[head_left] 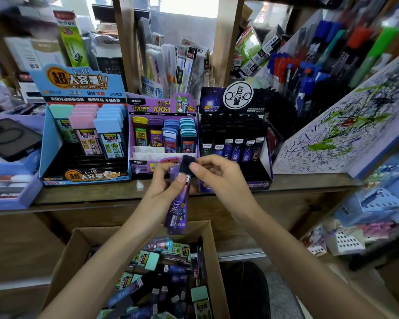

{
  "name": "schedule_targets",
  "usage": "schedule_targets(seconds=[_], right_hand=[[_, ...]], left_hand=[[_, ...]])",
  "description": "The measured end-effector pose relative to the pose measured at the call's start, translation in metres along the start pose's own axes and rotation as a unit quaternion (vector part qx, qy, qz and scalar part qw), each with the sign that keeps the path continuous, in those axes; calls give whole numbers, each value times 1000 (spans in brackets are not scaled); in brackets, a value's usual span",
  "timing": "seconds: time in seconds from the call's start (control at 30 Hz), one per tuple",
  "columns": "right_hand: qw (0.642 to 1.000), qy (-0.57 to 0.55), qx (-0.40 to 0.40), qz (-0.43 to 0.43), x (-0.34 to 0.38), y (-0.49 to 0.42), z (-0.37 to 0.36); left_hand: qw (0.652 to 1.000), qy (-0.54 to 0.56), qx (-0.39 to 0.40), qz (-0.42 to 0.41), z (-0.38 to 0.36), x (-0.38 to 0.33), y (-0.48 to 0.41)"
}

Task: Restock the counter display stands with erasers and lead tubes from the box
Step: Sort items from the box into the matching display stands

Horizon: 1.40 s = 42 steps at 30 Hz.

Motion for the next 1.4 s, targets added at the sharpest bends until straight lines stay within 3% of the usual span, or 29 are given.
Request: schedule_targets(seconds=[0.27,0.4,0.63,0.87,1.0,1.4], right_hand=[[999,-51,-15,4,7,-4,9],[992,-98,-76,22,26,-18,52],[984,48,-135,103,49,-42,114],[978,137,-92,126,25,-57,108],[979,130,-76,140,25,-56,104],[975,183,-111,56,-5,-64,106]], left_hand=[[998,-55,-5,9,1,4,-1],[994,-102,-32,1,10,9,-5],[995,-84,-53,19,23,19,-7],[995,-59,-71,25,27,23,-7],[995,-68,-73,27,30,25,-7],[995,-65,-63,30,26,21,-6]])
Point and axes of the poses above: each hand's wrist, its own y-axis away from the middle knuckle, its own z-axis out of the back of the hand, x = y × z, the point moved 9 cm from there along -y, towards the middle knuckle, and after that the axes turned 7 degrees about -y, right-handed, at the moved point
